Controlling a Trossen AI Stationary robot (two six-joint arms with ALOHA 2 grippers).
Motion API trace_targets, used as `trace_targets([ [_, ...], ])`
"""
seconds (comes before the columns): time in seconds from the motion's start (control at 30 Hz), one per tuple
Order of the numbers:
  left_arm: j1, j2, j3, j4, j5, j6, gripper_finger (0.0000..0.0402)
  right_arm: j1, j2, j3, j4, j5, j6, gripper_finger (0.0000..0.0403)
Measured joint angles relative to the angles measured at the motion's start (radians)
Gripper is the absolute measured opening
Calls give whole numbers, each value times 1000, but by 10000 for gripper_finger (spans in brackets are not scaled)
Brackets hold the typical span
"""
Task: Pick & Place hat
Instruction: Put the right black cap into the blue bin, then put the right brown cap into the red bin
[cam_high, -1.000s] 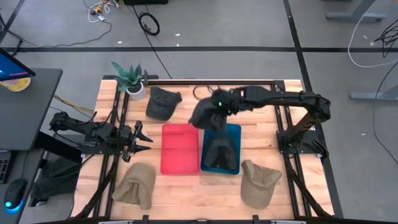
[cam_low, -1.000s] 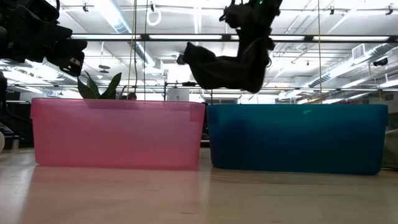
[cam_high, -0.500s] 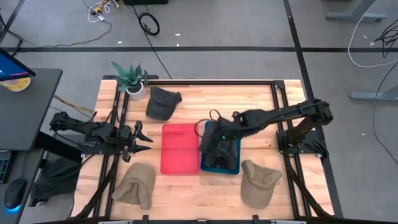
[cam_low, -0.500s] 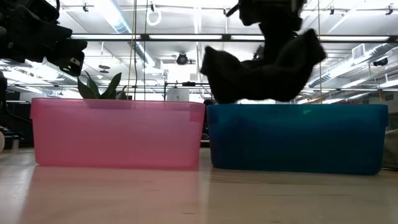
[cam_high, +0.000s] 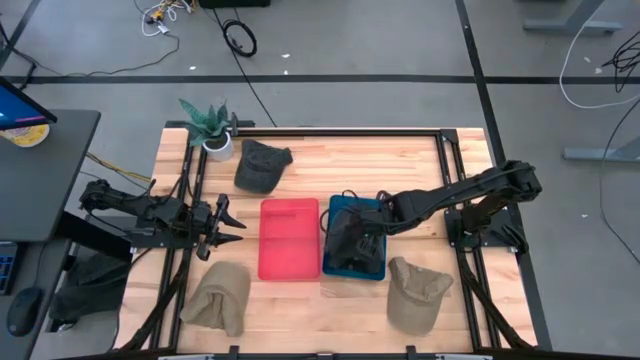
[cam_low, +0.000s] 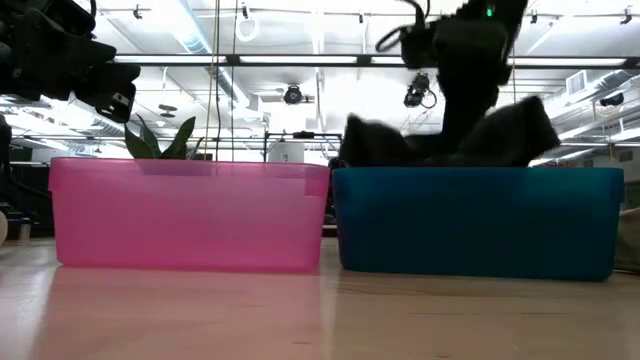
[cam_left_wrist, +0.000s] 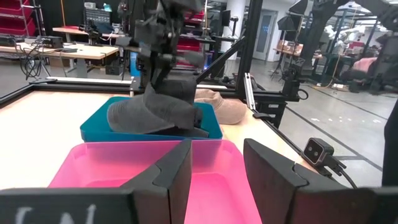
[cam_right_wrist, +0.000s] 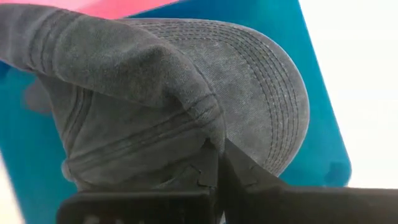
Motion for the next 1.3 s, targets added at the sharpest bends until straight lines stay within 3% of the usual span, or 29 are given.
trace_targets([
  [0.43, 0, 0, 0, 0, 0, 0, 149, -39, 1, -277, 344, -26, 19, 0],
  [0.77, 0, 0, 0, 0, 0, 0, 149, -52, 1, -354, 425, -59, -9, 9],
  [1.03, 0, 0, 0, 0, 0, 0, 149, -53, -43, -355, 445, -98, 21, 76],
  [1.3, 0, 0, 0, 0, 0, 0, 149, -53, -182, -359, 399, -160, 24, 183],
])
